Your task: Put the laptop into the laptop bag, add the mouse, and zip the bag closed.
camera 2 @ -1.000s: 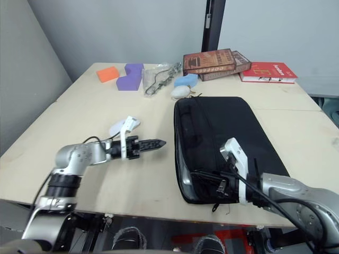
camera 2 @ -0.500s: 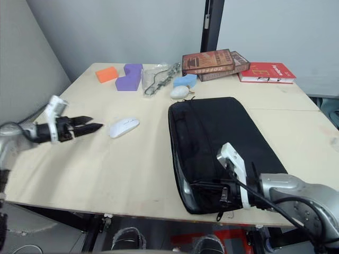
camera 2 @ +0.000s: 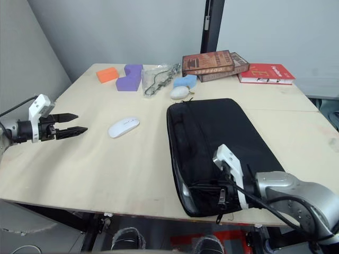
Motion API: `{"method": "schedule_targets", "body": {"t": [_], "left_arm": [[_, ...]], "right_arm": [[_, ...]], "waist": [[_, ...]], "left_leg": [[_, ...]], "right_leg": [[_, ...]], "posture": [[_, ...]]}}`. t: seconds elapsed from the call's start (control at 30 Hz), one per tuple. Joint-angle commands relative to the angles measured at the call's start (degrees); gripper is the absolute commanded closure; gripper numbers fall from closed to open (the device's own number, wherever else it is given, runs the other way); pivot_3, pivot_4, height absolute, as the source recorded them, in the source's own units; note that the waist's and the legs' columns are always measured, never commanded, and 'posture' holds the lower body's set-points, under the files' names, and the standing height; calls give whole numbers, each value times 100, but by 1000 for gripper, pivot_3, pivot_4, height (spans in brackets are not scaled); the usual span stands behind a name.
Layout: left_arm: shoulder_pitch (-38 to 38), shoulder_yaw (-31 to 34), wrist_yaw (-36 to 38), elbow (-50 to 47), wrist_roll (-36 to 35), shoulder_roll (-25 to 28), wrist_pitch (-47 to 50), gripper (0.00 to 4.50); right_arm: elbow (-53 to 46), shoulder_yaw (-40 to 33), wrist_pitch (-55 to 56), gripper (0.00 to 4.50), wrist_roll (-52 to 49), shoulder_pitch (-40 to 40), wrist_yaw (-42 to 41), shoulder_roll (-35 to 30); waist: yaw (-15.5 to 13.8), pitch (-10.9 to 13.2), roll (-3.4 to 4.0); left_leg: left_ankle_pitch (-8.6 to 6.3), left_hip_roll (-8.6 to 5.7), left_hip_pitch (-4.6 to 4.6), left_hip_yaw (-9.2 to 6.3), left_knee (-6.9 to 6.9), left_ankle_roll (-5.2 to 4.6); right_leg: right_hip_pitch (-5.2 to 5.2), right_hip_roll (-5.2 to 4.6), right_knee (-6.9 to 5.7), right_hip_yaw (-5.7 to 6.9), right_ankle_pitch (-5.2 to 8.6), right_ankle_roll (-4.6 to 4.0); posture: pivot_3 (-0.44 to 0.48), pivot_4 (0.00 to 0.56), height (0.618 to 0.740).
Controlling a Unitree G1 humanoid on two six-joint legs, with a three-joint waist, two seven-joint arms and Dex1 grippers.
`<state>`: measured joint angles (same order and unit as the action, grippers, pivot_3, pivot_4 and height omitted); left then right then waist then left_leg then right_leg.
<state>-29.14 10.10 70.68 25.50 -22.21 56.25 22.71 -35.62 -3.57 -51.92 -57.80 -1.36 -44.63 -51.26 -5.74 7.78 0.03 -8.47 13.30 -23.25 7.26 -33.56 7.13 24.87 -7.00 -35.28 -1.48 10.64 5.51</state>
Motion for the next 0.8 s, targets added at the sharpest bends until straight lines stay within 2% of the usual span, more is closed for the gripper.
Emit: {"method": "schedule_targets", "body": {"t": [0.03, 0.17, 0.27, 0.3, 0.37, 0.53, 0.63, 0.8], "left_arm": [[-20, 171, 24, -20, -47, 27, -53, 0], [-70, 235, -14, 89, -47, 39, -96, 0], [-162, 225, 14, 123, -43, 64, -80, 0], [-193, 223, 20, 151, -26, 74, -123, 0], [-362, 243, 57, 365, 23, 139, -280, 0], [-782, 196, 165, 1054, 211, 276, -736, 0], [-1002, 178, 230, 1418, 336, 383, -973, 0], [-1338, 133, 223, 1949, 555, 516, -1351, 0]], "right_arm": [[-118, -347, 66, 2819, -138, 39, -185, -101], [-74, -1002, -47, 1435, -639, 167, -314, -332], [285, -1479, 8, 364, -579, 458, -355, -559], [493, -1551, 182, 26, -263, 562, -394, -664], [1271, -1662, 894, 26, 824, 758, -804, -1297], [3090, -1693, 2229, 26, 2248, 1174, -1681, -2279], [4048, -1636, 2865, 26, 2749, 1414, -2045, -2498], [5034, -1471, 3201, 26, 3074, 1949, -2546, -2591]], "waist": [[-1, 0, 0], [-4, 0, -1], [7, -1, -2], [4, -3, -5], [-3, 0, -3], [-18, 0, -8], [-2, 1, -11], [22, 2, -12]], "left_leg": [[0, 0, 1, 0, 0, 0], [0, 0, 2, 2, -5, 0], [0, 0, 3, 3, -13, -1], [0, 0, 3, 3, -15, -1], [0, 1, 4, 2, -17, -1], [0, 1, 0, 3, -29, -2], [-1, 1, -3, 4, -30, -8], [23, 3, -3, 6, -30, -49]], "right_leg": [[0, 0, -1, 0, 0, 0], [0, 0, -5, -4, 0, 0], [0, 0, -12, -7, 0, -1], [0, 0, -13, -7, 0, -2], [-2, 0, -18, -6, 0, -3], [0, -2, -25, -6, 2, -6], [0, -2, -23, -4, 7, -16], [3, 0, -30, -3, 13, -30]], "posture": [[0, 150, 734], [0, 150, 734], [0, 150, 734], [0, 150, 734], [0, 150, 734], [0, 150, 734], [0, 150, 734], [0, 150, 734]]}}
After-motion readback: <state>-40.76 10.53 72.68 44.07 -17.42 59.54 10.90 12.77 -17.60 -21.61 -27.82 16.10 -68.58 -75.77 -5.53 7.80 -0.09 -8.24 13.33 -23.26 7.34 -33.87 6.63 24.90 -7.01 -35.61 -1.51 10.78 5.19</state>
